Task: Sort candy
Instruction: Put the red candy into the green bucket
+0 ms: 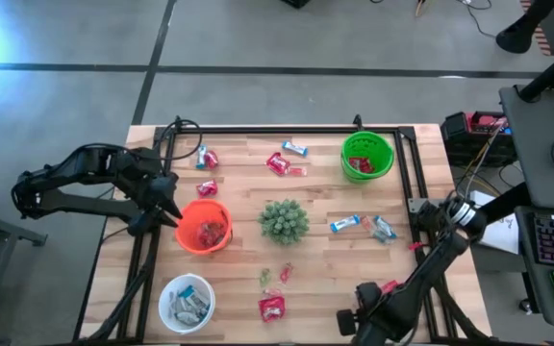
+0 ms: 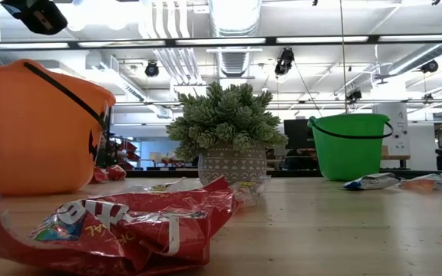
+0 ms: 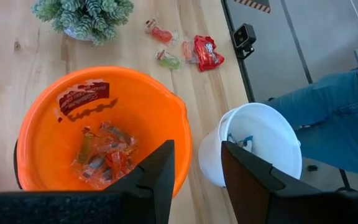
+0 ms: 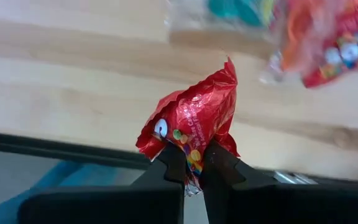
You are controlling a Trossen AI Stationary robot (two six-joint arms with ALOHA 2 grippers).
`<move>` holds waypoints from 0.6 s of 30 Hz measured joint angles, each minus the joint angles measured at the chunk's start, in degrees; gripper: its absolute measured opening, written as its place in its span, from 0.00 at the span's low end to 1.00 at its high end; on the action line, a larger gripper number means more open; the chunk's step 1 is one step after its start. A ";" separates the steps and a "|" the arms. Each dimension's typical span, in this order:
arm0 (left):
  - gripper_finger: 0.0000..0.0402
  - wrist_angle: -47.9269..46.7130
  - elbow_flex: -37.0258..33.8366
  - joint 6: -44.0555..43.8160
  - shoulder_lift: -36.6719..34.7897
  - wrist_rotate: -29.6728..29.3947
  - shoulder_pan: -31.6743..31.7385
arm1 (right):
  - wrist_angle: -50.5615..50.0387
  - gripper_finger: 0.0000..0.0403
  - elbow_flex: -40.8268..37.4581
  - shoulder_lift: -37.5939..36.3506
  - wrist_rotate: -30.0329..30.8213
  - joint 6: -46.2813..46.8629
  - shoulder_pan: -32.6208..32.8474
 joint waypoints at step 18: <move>0.28 2.39 0.00 0.59 0.07 -1.54 -0.01 | -9.38 0.03 0.66 -8.30 16.71 -16.84 -13.16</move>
